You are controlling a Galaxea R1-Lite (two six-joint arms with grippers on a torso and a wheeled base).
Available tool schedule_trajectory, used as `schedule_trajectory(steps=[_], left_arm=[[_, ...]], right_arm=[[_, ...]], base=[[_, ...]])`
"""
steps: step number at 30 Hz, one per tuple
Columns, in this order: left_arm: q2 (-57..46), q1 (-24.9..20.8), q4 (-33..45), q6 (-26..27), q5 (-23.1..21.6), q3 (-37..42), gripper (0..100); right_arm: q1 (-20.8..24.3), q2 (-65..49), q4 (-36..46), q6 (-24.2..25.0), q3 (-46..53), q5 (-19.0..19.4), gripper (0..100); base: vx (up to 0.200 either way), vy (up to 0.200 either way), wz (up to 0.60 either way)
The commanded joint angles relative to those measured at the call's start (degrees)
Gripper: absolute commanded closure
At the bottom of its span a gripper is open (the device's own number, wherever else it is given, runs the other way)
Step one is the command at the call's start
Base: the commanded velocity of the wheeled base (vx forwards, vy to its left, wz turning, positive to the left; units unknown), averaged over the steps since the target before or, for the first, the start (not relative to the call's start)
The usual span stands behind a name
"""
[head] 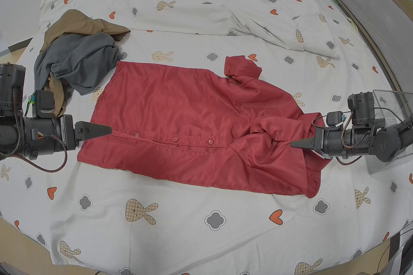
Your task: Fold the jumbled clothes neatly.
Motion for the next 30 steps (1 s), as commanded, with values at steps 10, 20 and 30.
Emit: schedule_trajectory(steps=[10, 20, 30], left_arm=[[-0.29, 0.14, 0.0, -0.08, 0.02, -0.01, 0], [-0.38, 0.31, 0.0, -0.08, 0.02, -0.01, 0], [-0.46, 0.31, 0.0, -0.08, 0.02, -0.1, 0]], right_arm=[[-2.58, 1.85, 11.06, -6.75, -13.99, -2.27, 100], [-2.76, 6.86, 11.68, -10.09, -15.22, -6.58, 0], [-5.84, 1.06, 11.5, -9.92, -14.43, -8.34, 0]], base=[[0.0, 0.0, 0.0], [0.0, 0.0, 0.0], [0.0, 0.0, 0.0]])
